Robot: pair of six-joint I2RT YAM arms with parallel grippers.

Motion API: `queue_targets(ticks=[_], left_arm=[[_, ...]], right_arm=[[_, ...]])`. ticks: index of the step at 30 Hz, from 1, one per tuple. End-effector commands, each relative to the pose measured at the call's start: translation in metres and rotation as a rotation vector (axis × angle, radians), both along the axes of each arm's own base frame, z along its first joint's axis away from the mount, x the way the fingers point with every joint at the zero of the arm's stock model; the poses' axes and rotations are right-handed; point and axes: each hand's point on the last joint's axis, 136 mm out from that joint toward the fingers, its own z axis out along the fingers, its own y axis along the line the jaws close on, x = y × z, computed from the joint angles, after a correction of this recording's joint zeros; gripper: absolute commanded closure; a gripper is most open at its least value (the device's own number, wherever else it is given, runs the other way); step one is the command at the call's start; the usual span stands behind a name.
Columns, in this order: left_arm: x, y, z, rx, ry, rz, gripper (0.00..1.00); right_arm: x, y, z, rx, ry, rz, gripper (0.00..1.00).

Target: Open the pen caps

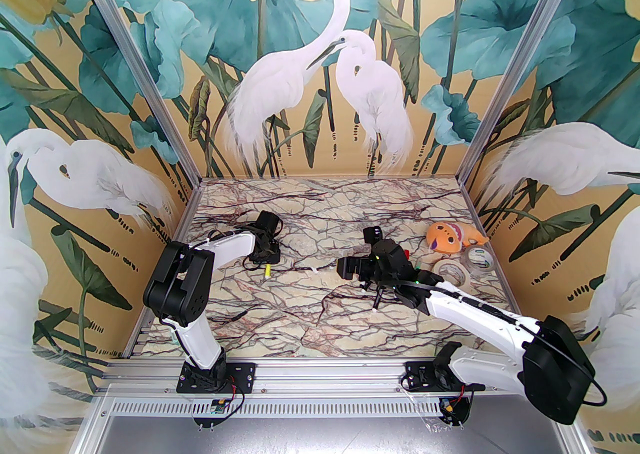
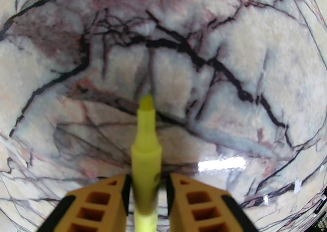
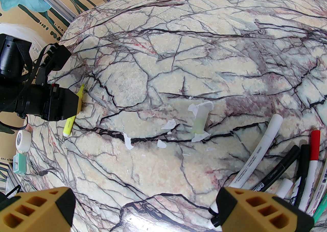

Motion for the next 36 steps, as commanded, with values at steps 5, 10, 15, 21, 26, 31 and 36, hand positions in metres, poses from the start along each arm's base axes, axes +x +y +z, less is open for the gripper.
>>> queue_targets(ticks=[5, 10, 15, 21, 26, 31, 36], left_arm=[[-0.001, -0.006, 0.009, -0.045, 0.017, 0.019, 0.61], [-0.009, -0.012, 0.029, -0.115, -0.007, 0.060, 0.61], [-0.026, -0.024, 0.056, -0.214, -0.031, 0.064, 0.57], [-0.047, -0.078, 0.086, -0.333, -0.070, -0.084, 0.57], [-0.051, -0.135, 0.107, -0.441, -0.103, -0.213, 0.58], [-0.047, -0.185, 0.113, -0.516, -0.104, -0.273, 0.59], [-0.045, -0.243, 0.109, -0.521, -0.093, -0.354, 0.61]], right_arm=[[0.000, -0.002, 0.004, 0.000, -0.014, -0.006, 0.01], [-0.002, -0.002, 0.007, -0.021, -0.017, 0.011, 0.01], [-0.007, -0.005, 0.013, -0.017, -0.031, 0.021, 0.01], [-0.017, -0.021, 0.021, -0.041, -0.025, -0.008, 0.01], [-0.031, -0.041, 0.027, -0.091, -0.008, -0.036, 0.01], [-0.042, -0.060, 0.029, -0.139, 0.027, -0.074, 0.01], [-0.054, -0.073, 0.036, -0.142, 0.048, -0.098, 0.01]])
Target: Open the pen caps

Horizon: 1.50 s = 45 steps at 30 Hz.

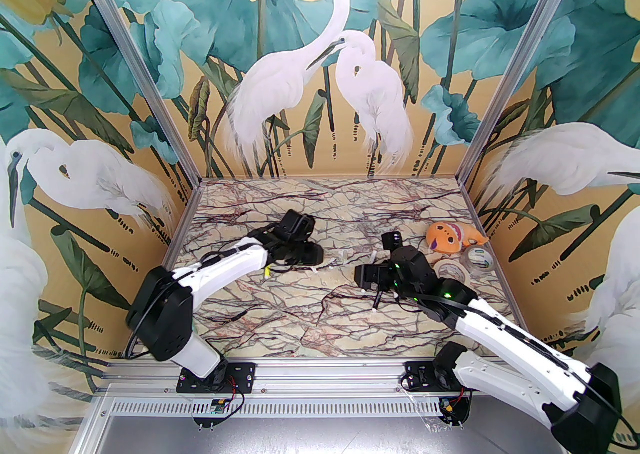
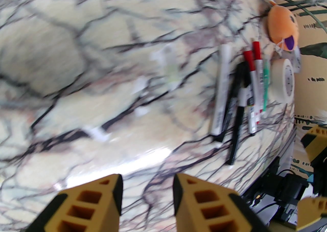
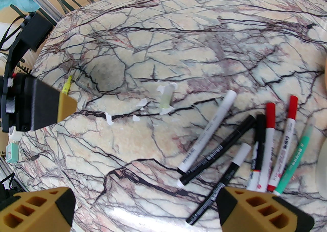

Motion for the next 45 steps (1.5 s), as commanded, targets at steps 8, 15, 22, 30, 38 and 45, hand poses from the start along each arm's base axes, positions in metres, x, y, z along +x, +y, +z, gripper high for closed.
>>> queue_targets(ticks=[8, 15, 22, 30, 38, 45], left_arm=[[0.015, -0.101, -0.021, -0.037, -0.007, -0.116, 0.62], [0.020, -0.133, -0.048, -0.025, 0.016, -0.187, 0.62], [0.021, -0.140, -0.069, 0.025, 0.039, -0.220, 0.62], [0.012, -0.144, -0.088, 0.076, 0.069, -0.268, 0.61], [0.003, -0.138, -0.101, 0.151, 0.097, -0.297, 0.62], [-0.005, -0.122, -0.112, 0.318, 0.090, -0.343, 0.65]], right_arm=[[-0.026, -0.028, 0.012, -0.002, 0.037, -0.057, 0.01], [-0.031, -0.037, 0.012, -0.008, 0.039, -0.084, 0.01], [-0.030, -0.034, 0.010, -0.007, 0.046, -0.079, 0.01], [-0.030, -0.036, 0.010, -0.011, 0.047, -0.088, 0.01], [-0.031, -0.038, 0.011, -0.007, 0.046, -0.099, 0.01], [-0.030, -0.039, 0.012, -0.004, 0.044, -0.106, 0.01]])
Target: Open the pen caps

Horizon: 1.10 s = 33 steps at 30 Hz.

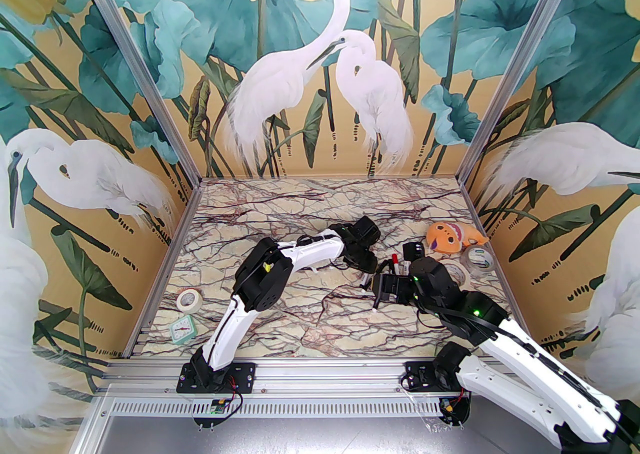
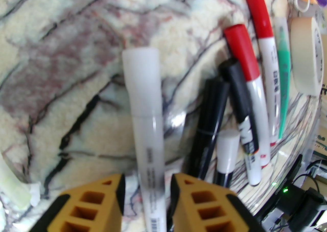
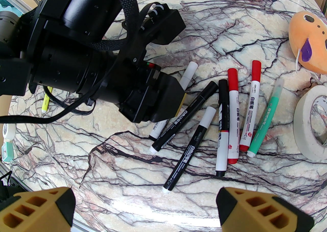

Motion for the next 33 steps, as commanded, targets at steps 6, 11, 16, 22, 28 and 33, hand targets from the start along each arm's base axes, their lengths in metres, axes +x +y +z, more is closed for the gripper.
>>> queue_targets(ticks=[6, 11, 16, 22, 28, 33], left_arm=[[-0.011, 0.030, -0.027, 0.273, -0.047, -0.091, 0.67], [-0.009, 0.037, -0.033, 0.337, -0.069, -0.099, 0.68], [-0.005, 0.042, -0.044, 0.409, -0.104, -0.107, 0.72], [0.000, 0.039, -0.039, 0.401, -0.133, -0.085, 0.81], [-0.001, 0.019, 0.028, 0.195, -0.199, -0.070, 0.82], [-0.014, 0.030, 0.072, 0.068, -0.248, -0.050, 0.82]], right_arm=[[0.001, 0.000, 0.012, 0.023, -0.019, -0.018, 0.01], [0.002, 0.002, 0.014, 0.031, -0.022, -0.014, 0.01], [0.003, 0.002, 0.016, 0.029, -0.027, -0.012, 0.01], [0.003, 0.002, 0.017, 0.026, -0.035, -0.009, 0.01], [0.005, 0.005, 0.024, 0.056, -0.069, -0.002, 0.00], [0.006, 0.016, 0.037, 0.167, -0.094, 0.006, 0.04]])
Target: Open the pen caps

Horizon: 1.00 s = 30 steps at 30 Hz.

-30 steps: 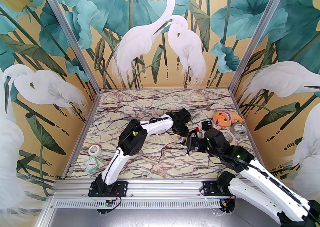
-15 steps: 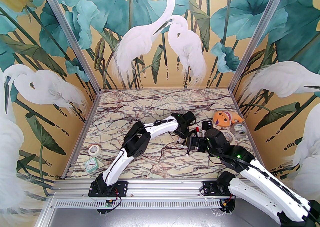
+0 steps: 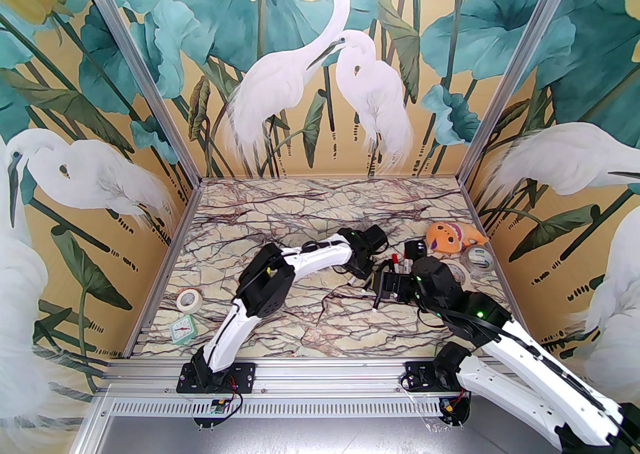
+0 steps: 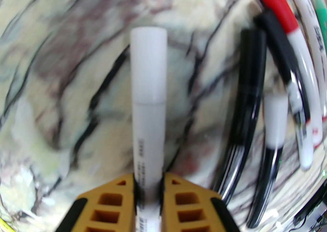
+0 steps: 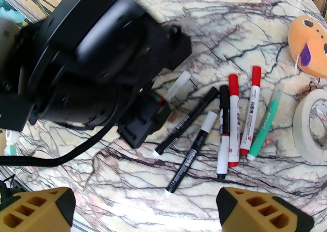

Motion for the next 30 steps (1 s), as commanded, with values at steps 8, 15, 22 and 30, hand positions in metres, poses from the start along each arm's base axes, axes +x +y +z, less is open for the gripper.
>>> queue_targets(ticks=[8, 15, 22, 30], left_arm=[[-0.039, 0.027, 0.092, -0.477, -0.052, 0.013, 0.82], [-0.075, 0.054, 0.113, -0.654, -0.051, -0.062, 0.81], [-0.091, 0.070, 0.126, -0.759, -0.033, -0.078, 0.82], [-0.102, 0.073, 0.127, -0.788, 0.004, -0.100, 0.81]], right_arm=[[0.012, 0.040, 0.040, 0.365, -0.037, 0.042, 0.21], [0.029, 0.065, 0.044, 0.477, 0.001, 0.083, 0.36], [0.048, 0.085, 0.030, 0.452, 0.051, 0.092, 0.43], [0.062, 0.110, 0.024, 0.428, 0.068, 0.112, 0.45]])
